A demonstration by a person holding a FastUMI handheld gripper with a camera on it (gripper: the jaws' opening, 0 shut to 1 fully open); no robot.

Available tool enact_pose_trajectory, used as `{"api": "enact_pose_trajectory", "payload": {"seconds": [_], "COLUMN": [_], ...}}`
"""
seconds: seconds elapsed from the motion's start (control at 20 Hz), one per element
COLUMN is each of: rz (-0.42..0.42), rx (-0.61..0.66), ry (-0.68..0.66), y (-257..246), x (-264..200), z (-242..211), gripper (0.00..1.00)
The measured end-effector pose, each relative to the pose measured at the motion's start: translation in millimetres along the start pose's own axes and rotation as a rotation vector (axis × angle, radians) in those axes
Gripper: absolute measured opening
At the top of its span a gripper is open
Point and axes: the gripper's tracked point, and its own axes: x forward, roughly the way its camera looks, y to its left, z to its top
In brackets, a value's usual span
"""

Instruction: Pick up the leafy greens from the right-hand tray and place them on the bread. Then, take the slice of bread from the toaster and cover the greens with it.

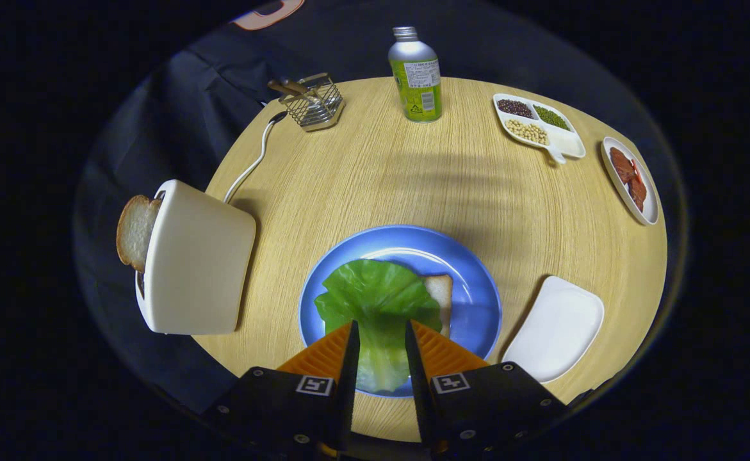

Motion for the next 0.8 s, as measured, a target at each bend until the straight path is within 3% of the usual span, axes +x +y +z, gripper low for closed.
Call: {"api": "enact_pose_trajectory", "payload": {"seconds": [0.25, 0.35, 0.5, 0.8], "rz": [0.022, 0.054, 0.093, 0.149], "rx": [-0.024, -0.043, -0.067, -0.083], "ry": [-0.048, -0.078, -0.102, -0.123], "y": [33, 53, 90, 163], "x": [-31, -44, -63, -89], "z": [19, 30, 42, 71], "gripper": [0.49, 0.58, 0.78, 0.87]}}
